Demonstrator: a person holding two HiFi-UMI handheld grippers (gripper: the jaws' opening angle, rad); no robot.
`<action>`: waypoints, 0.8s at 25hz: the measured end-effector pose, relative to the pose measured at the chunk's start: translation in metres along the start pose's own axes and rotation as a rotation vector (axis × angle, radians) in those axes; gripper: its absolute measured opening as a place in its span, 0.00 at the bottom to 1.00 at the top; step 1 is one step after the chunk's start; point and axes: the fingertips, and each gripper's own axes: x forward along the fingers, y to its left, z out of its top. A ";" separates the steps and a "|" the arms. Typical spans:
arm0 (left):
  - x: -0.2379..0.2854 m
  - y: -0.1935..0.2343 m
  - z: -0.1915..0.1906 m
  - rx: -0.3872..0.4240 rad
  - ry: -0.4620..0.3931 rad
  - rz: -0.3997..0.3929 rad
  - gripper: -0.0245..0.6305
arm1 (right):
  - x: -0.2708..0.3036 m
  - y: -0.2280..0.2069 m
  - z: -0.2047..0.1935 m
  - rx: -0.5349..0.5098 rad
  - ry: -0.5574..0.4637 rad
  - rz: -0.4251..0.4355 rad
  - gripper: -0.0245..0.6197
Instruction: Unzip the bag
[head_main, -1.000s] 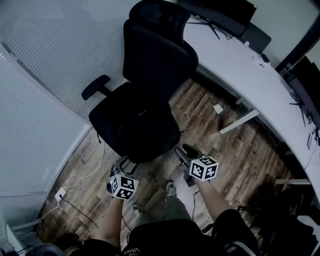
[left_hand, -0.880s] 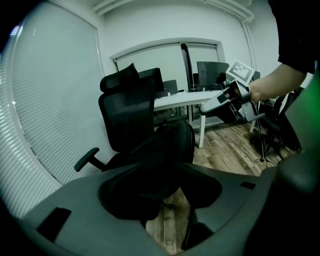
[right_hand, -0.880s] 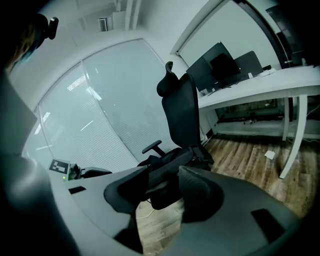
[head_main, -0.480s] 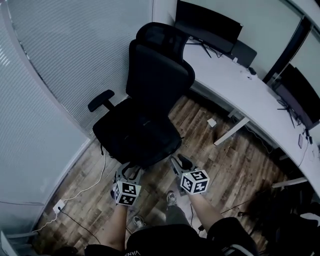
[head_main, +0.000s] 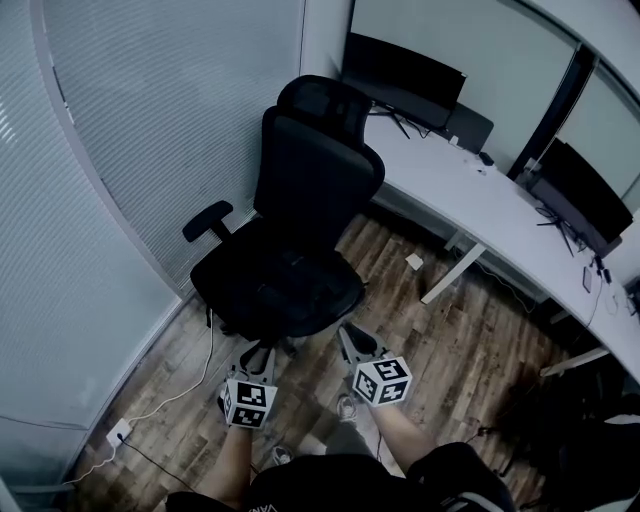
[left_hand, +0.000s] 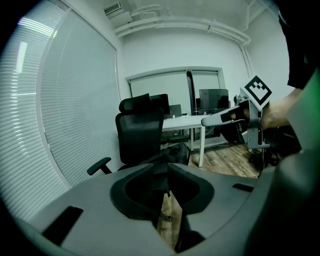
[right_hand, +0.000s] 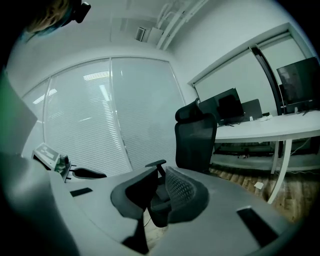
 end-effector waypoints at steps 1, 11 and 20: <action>-0.008 0.001 0.002 -0.001 -0.013 0.000 0.19 | -0.004 0.007 0.001 -0.003 -0.008 -0.002 0.15; -0.094 -0.003 0.005 -0.014 -0.134 0.021 0.10 | -0.042 0.077 -0.008 -0.012 -0.033 0.006 0.14; -0.165 0.004 -0.012 -0.021 -0.166 0.071 0.09 | -0.073 0.130 -0.034 -0.021 -0.007 0.037 0.14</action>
